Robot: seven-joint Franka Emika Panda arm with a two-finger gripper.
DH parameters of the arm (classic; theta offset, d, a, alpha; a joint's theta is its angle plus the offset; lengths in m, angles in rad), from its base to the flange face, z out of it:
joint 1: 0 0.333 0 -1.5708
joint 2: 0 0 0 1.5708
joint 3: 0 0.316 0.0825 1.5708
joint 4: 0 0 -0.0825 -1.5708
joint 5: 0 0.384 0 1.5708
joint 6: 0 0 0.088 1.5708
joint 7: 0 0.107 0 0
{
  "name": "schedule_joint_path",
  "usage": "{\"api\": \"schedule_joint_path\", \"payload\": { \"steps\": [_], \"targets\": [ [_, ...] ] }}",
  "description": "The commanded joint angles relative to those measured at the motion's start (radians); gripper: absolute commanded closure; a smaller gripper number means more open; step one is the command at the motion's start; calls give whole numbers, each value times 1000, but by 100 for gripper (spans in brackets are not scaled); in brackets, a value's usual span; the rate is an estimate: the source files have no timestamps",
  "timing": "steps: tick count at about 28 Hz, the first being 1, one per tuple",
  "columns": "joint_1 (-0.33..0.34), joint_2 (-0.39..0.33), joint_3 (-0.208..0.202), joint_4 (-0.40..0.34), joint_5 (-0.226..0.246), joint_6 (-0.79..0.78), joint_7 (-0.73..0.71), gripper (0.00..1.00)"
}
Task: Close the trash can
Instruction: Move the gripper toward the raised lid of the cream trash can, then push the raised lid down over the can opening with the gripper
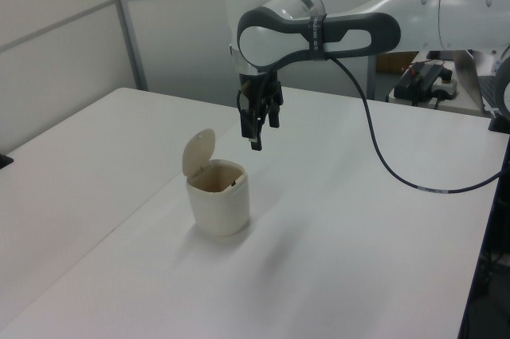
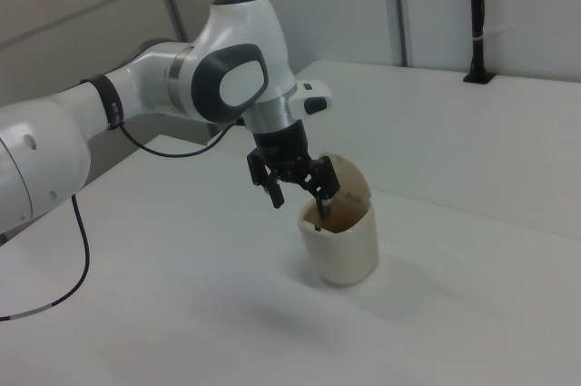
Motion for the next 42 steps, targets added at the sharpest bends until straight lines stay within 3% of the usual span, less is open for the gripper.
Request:
{"api": "schedule_joint_path", "payload": {
  "steps": [1, 5, 12, 13, 16, 17, 18, 27, 42],
  "targets": [
    [3, -7, -4, -9, 13, 7, -17, 0],
    [2, -9, -4, -6, 24, 38, -14, 0],
    [12, 31, 8, -8, 51, 433, 144, 0],
    [14, 36, 8, -8, 45, 465, 147, 7],
    [12, 40, 9, -8, 50, 513, 141, 59],
    [12, 43, 9, -6, 53, 531, 141, 86],
    [12, 43, 9, -5, 56, 550, 142, 100],
    [14, 111, 37, -6, 74, 785, 136, 100],
    [25, 129, 37, -15, 71, 788, 138, 100]
  ]
}}
